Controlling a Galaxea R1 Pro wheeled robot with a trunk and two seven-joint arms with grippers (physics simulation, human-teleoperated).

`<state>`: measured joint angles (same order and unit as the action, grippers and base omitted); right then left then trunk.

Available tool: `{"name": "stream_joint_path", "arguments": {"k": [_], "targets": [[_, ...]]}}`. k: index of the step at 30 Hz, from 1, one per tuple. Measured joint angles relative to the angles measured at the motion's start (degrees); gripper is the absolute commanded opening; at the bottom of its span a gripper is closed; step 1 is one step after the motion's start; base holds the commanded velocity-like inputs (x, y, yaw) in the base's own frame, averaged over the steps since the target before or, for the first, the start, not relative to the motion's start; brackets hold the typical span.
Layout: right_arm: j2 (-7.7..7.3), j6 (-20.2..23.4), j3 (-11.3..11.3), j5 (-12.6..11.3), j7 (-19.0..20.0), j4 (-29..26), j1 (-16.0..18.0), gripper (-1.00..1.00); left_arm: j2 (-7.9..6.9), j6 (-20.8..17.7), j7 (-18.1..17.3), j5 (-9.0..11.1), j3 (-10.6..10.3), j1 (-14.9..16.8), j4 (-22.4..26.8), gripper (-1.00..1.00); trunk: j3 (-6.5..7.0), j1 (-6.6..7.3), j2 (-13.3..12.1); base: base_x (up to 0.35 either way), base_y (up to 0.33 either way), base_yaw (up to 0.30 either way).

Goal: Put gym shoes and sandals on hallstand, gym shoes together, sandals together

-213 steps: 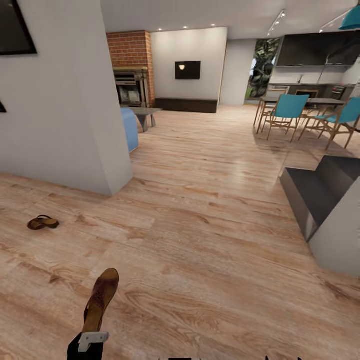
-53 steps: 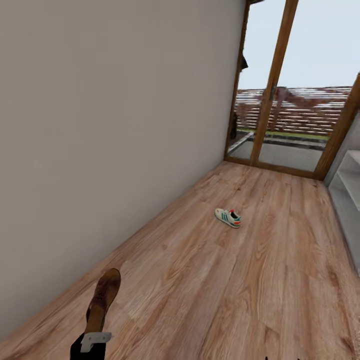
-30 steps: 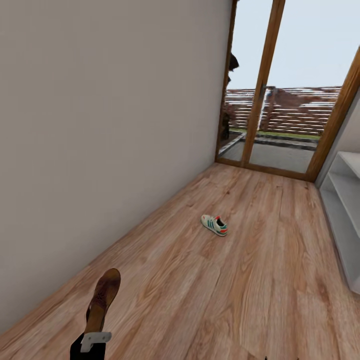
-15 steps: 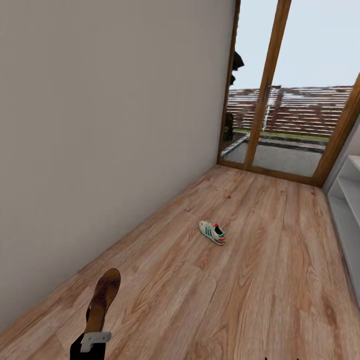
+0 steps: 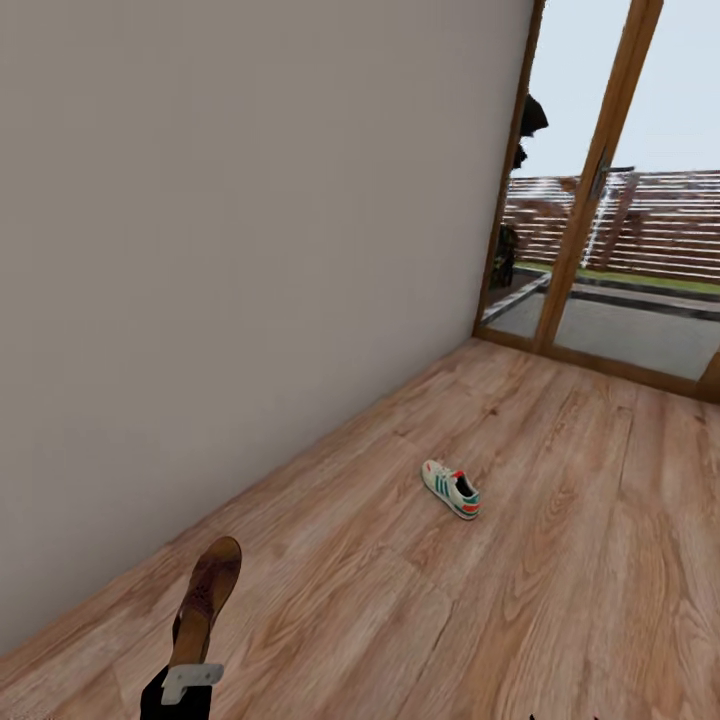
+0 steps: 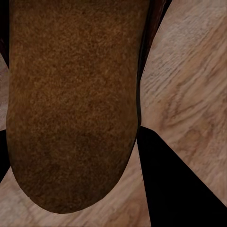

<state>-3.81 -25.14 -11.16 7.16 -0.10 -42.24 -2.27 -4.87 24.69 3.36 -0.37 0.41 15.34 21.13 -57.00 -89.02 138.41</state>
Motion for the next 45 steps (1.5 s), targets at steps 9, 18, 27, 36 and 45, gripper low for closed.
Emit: {"name": "stream_joint_path", "arguments": {"k": [9, 18, 27, 36, 45], "targets": [[0.0, 0.0, 0.0, 0.0, 0.0, 0.0, 0.0, 1.0, 0.01, 0.0, 0.0, 0.0, 0.0, 0.0, 0.0, -1.0, 0.0, -0.02, 0.0, 0.104, -0.246, 0.067], [0.0, 0.0, 0.0, 0.0, 0.0, 0.0, 0.0, 1.0, -0.01, 0.0, 0.0, 0.0, 0.0, 0.0, 0.0, -1.0, 0.0, -0.02, 0.0, 0.006, -0.269, 0.002], [0.0, 0.0, 0.0, 0.0, 0.0, 0.1, 0.0, 1.0, 0.0, 0.0, 0.0, 0.0, 0.0, 0.0, 0.0, -1.0, 0.0, -0.01, 0.0, 0.1, -0.26, 0.0], [0.0, 0.0, 0.0, 0.0, 0.0, 0.1, 0.0, 1.0, 0.0, 0.0, 0.0, 0.0, 0.0, 0.0, 0.0, -1.0, 0.0, 0.0, 0.0, 0.2, -0.226, 0.008], [0.0, 0.0, 0.0, 0.0, 0.0, 0.1, 0.0, 1.0, 0.02, 0.0, 0.0, 0.0, 0.0, 0.0, 0.0, -1.0, 0.0, 0.0, 0.0, 0.228, -0.211, 0.151]]}}
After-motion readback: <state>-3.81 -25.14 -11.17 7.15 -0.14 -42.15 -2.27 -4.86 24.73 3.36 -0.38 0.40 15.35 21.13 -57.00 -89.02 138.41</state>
